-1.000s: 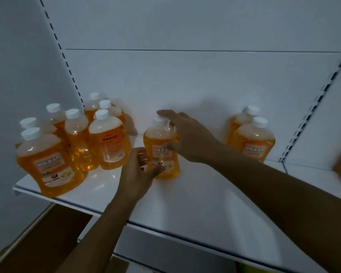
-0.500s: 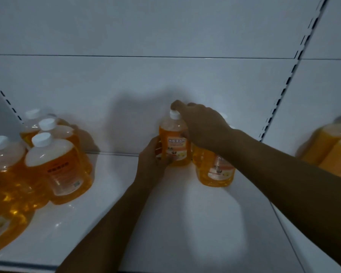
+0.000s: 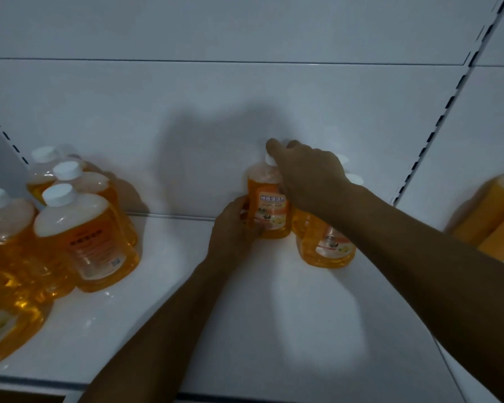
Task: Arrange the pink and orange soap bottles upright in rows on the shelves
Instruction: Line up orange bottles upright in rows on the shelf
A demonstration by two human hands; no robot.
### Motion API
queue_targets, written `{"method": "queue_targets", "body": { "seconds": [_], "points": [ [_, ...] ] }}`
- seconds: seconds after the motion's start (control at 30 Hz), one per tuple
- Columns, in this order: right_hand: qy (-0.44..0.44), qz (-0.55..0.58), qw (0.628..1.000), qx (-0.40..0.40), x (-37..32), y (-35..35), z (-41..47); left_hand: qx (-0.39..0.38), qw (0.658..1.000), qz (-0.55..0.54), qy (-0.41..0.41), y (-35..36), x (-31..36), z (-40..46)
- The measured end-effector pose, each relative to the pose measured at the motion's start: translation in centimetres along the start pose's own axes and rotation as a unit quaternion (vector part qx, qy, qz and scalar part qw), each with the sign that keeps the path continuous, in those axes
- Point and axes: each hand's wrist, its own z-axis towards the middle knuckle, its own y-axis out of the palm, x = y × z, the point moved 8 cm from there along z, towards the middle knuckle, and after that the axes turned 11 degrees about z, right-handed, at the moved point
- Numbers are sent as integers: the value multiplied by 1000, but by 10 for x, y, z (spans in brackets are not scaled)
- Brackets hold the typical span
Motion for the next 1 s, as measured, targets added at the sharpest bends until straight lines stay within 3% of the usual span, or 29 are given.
{"method": "queue_targets", "body": {
  "seconds": [0.2, 0.3, 0.43, 0.53, 0.63, 0.77, 1.0],
  "points": [
    [8, 29, 1000, 0, 1, 3, -6, -41, 996, 77, -4, -11, 19, -17],
    [5, -27, 1000, 1, -2, 5, -10, -21, 992, 120, -34, -31, 12, -42],
    [-23, -72, 995, 66, -21, 1, -19, 34, 985, 142, -97, -62, -10, -85],
    [-80, 16, 992, 94, -56, 1, -31, 106, 980, 119, -118, -87, -17, -123],
    [-118, 157, 980, 20, -97, 20, -41, 194, 962, 132, -142, -117, -26, -157],
    [-100, 353, 926, -86, -145, 48, -40, 286, 934, 133, -167, -164, -46, -186],
    [-120, 497, 854, -98, -205, 48, -13, 297, 948, 56, -96, -200, -50, -170]
  ]
}}
